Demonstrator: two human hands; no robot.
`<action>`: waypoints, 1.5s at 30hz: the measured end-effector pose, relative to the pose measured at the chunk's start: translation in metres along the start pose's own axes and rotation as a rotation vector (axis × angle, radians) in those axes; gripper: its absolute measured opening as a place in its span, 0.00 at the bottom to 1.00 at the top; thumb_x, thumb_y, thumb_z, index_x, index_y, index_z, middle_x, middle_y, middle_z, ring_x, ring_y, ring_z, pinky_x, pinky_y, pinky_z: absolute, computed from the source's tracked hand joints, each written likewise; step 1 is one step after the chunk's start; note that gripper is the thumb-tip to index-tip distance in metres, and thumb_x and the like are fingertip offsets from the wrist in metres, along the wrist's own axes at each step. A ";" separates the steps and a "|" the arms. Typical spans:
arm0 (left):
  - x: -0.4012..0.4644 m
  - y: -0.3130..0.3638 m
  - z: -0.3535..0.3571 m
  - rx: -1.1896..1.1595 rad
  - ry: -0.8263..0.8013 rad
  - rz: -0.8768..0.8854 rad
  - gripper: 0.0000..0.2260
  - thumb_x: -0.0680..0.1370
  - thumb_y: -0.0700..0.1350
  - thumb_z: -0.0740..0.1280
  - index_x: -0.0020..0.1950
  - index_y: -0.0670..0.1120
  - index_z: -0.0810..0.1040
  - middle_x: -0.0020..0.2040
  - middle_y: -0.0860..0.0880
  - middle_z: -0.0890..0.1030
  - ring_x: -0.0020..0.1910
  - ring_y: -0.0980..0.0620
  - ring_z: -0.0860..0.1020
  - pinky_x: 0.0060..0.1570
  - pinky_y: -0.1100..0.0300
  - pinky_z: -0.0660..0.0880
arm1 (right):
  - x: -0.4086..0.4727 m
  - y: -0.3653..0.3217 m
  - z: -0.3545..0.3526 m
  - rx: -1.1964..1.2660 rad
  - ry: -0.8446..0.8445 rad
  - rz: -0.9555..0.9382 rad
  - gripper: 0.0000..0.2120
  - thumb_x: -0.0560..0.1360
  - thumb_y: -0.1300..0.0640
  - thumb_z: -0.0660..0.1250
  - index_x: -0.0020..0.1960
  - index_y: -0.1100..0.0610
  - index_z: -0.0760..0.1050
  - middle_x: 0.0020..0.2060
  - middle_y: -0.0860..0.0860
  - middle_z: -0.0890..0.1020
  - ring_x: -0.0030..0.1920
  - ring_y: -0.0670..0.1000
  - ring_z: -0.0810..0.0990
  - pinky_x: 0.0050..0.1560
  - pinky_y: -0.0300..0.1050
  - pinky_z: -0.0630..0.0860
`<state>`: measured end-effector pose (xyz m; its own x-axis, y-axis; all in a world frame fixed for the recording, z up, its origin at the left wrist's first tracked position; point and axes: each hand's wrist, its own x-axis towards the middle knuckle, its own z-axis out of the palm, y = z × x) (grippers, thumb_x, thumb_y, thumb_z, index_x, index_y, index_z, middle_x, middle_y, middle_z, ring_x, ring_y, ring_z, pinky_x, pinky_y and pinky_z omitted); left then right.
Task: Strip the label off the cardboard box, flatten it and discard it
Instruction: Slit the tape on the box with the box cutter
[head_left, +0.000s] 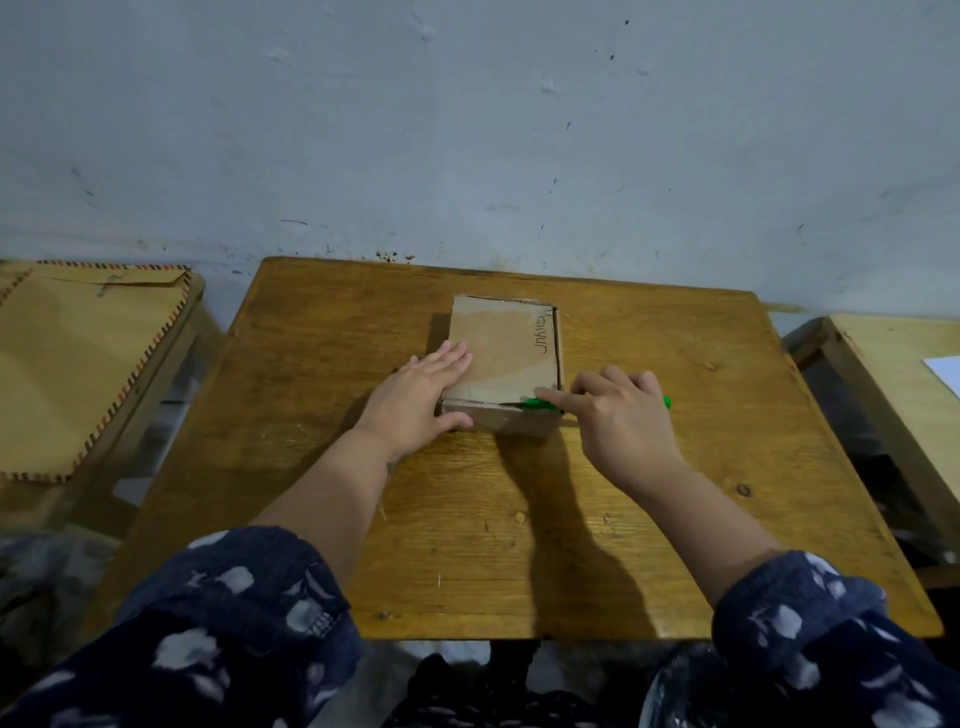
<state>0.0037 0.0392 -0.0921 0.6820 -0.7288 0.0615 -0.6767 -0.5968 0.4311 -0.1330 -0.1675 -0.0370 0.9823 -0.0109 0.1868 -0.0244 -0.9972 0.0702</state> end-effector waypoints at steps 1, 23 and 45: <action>0.000 0.000 0.000 0.006 0.000 0.000 0.37 0.73 0.55 0.70 0.77 0.51 0.55 0.77 0.55 0.54 0.76 0.58 0.50 0.75 0.53 0.52 | -0.003 0.004 -0.001 -0.013 0.002 0.008 0.23 0.74 0.64 0.62 0.65 0.44 0.74 0.47 0.48 0.81 0.45 0.54 0.74 0.43 0.48 0.59; 0.030 0.049 0.013 0.141 0.062 -0.135 0.30 0.79 0.63 0.49 0.78 0.49 0.53 0.78 0.52 0.53 0.77 0.55 0.47 0.74 0.45 0.42 | -0.036 0.082 0.014 1.269 -0.217 1.164 0.30 0.77 0.68 0.59 0.76 0.50 0.57 0.67 0.57 0.71 0.52 0.56 0.76 0.49 0.47 0.73; 0.070 0.081 0.035 0.254 0.013 -0.475 0.37 0.75 0.69 0.40 0.78 0.49 0.40 0.79 0.51 0.41 0.76 0.53 0.37 0.73 0.39 0.38 | 0.077 0.035 0.051 0.939 -0.076 0.567 0.17 0.78 0.54 0.63 0.67 0.52 0.72 0.61 0.53 0.80 0.54 0.50 0.80 0.51 0.37 0.75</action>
<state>-0.0137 -0.0719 -0.0845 0.9316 -0.3555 -0.0756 -0.3376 -0.9234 0.1824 -0.0485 -0.2071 -0.0696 0.8829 -0.4573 -0.1066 -0.3564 -0.5048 -0.7862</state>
